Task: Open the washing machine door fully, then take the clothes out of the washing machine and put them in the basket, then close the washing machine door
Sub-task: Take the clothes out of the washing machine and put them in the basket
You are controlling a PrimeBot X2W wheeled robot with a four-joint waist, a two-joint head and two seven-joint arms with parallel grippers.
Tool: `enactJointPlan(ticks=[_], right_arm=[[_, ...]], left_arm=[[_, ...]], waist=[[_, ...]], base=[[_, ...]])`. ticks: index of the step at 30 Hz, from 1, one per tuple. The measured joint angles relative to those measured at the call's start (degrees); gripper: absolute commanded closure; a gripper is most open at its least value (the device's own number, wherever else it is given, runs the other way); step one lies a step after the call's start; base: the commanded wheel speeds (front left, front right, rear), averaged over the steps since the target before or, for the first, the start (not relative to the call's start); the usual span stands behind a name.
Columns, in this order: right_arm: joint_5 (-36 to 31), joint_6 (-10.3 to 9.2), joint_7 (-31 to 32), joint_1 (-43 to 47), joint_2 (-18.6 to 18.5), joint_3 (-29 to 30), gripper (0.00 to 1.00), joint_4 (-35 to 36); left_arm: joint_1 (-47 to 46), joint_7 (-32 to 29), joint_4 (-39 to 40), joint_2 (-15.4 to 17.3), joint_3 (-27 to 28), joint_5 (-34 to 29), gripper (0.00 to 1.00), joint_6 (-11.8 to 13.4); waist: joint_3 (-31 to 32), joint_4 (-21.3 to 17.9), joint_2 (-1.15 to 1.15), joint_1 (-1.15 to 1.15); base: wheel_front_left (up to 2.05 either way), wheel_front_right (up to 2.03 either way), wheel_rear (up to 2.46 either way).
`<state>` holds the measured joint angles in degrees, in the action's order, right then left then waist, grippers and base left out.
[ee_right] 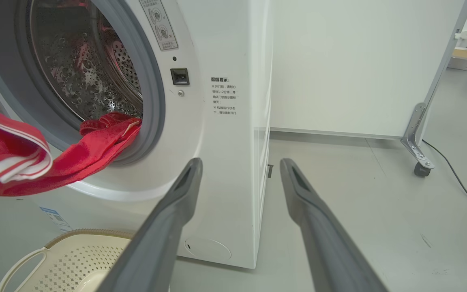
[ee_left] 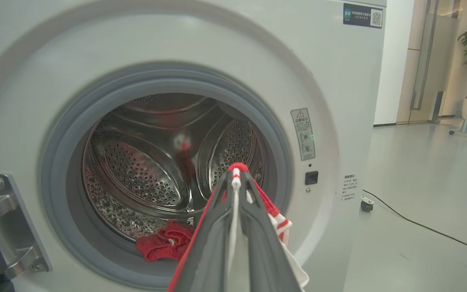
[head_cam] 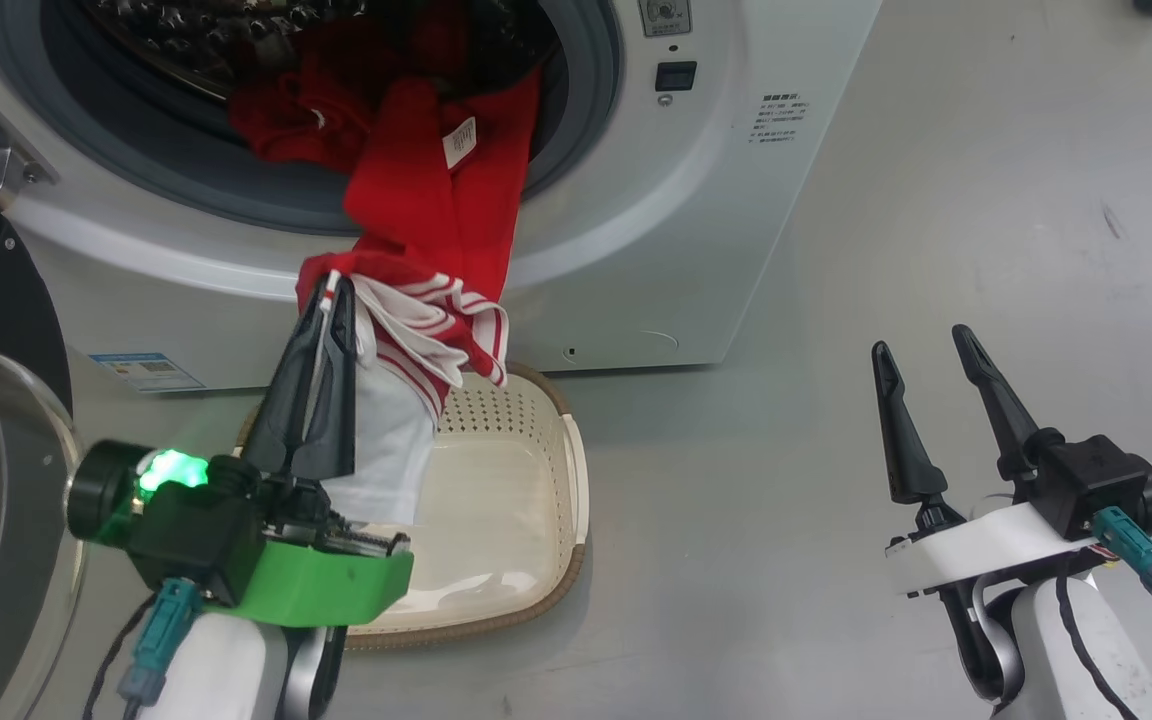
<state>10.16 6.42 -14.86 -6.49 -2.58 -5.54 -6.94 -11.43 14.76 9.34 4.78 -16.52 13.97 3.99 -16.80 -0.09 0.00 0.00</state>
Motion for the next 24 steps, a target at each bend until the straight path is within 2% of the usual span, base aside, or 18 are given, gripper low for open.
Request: enactJointPlan(ticks=[6, 15, 24], right_arm=[[0.0, 0.01, 0.0, 0.0, 0.0, -0.5, 0.0, 0.5], [0.0, 0.07, 0.0, -0.4, 0.0, -1.4, 0.0, 1.4], [0.0, 0.09, 0.0, -2.9, 0.0, -2.5, 0.0, 2.7]], left_arm=[[2.8, 0.0, -5.5, -0.5, -1.0, 3.4, 1.0, -0.3], [2.9, -0.9, -17.6, -0.9, -0.5, 8.5, 1.0, -2.3], [-4.3, -3.7, -30.3, -1.6, -0.1, 10.5, 1.0, -4.0]], waist=[[-1.1, 0.0, 0.0, 0.0], [-3.7, -0.9, 0.0, 0.0], [-7.6, -2.5, 0.0, 0.0]], base=[[0.0, 0.0, 0.0], [0.0, 0.0, 0.0], [0.0, 0.0, 0.0]])
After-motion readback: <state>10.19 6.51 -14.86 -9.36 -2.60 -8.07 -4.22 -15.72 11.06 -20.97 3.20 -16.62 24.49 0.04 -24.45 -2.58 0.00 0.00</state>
